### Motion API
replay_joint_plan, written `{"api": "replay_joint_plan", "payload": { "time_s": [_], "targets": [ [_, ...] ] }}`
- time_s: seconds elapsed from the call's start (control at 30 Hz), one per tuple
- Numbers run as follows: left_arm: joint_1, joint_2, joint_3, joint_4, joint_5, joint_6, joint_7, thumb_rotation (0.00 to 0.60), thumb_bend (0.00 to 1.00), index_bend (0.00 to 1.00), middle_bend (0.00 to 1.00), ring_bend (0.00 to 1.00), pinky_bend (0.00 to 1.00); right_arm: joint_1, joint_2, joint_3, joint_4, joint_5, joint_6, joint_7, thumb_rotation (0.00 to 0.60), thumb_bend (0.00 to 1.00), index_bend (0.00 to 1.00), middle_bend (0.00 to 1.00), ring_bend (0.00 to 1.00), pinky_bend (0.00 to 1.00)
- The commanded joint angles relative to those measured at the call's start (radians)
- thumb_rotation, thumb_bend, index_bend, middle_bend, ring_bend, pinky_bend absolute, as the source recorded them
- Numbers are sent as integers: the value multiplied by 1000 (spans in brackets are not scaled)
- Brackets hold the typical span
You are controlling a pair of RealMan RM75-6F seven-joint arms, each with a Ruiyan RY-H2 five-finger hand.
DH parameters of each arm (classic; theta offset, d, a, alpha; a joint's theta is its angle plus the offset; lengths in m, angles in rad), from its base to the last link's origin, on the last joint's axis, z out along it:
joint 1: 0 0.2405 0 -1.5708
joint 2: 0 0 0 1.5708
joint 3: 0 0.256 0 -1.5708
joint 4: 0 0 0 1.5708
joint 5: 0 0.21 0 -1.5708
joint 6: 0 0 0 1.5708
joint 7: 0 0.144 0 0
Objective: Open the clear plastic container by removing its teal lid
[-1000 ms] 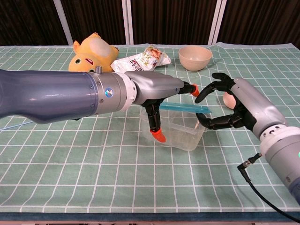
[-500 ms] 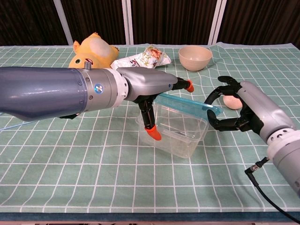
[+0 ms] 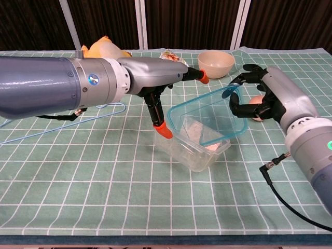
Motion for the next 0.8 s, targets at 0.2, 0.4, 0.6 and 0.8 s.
{"api": "replay_joint_plan", "payload": {
  "time_s": [0.2, 0.4, 0.6, 0.8],
  "targets": [
    [27, 39, 1, -16, 37, -5, -37, 600, 20, 0, 0, 7, 177, 10, 11, 27, -3, 18, 1, -11, 600, 676, 604, 9, 0, 0],
    [50, 78, -2, -44, 66, 0, -66, 600, 20, 0, 0, 7, 177, 21, 21, 40, -21, 24, 2, -24, 600, 677, 605, 10, 0, 0],
    [79, 123, 3, -77, 99, 10, -91, 600, 20, 0, 0, 7, 177, 34, 25, 59, -44, 31, 9, -42, 600, 676, 605, 10, 0, 0],
    [112, 180, 3, -118, 140, 24, -125, 600, 20, 0, 0, 7, 177, 60, 47, 101, -56, 34, 6, -65, 600, 676, 605, 10, 0, 0]
  ]
}}
